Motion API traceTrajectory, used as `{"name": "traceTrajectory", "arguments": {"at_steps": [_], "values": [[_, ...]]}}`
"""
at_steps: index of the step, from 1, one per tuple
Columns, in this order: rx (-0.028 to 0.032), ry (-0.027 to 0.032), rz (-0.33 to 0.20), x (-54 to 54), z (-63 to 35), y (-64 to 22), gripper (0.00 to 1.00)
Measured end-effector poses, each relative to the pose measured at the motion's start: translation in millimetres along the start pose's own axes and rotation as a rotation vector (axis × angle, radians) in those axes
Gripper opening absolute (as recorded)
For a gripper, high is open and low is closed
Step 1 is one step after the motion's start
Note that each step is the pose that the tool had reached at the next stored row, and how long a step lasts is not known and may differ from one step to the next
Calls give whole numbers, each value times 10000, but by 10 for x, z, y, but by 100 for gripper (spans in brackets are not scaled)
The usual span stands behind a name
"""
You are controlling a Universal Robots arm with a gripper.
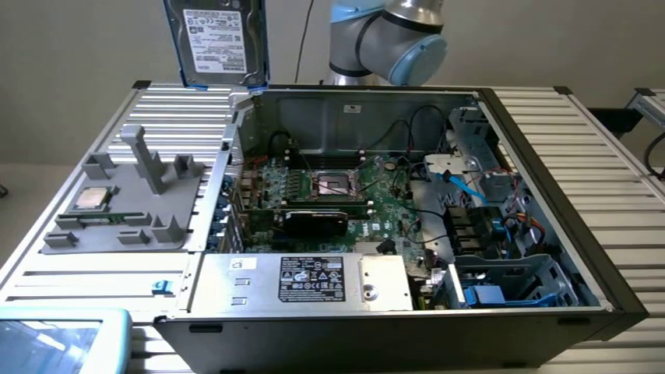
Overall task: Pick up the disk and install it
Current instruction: 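Pick up the disk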
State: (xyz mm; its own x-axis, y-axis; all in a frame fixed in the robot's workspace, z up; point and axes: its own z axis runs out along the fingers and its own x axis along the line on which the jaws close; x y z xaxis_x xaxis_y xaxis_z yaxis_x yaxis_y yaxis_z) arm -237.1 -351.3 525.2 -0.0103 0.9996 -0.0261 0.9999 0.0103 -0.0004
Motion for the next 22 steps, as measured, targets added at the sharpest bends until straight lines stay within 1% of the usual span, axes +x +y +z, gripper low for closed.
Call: {"name": "traceTrajectory", "arguments": {"at_steps": [11,16,22], "values": [[-1,31,-1,-160,4,486,37],[-1,36,1,-258,7,680,37],[-1,36,1,-397,10,878,37]]}}
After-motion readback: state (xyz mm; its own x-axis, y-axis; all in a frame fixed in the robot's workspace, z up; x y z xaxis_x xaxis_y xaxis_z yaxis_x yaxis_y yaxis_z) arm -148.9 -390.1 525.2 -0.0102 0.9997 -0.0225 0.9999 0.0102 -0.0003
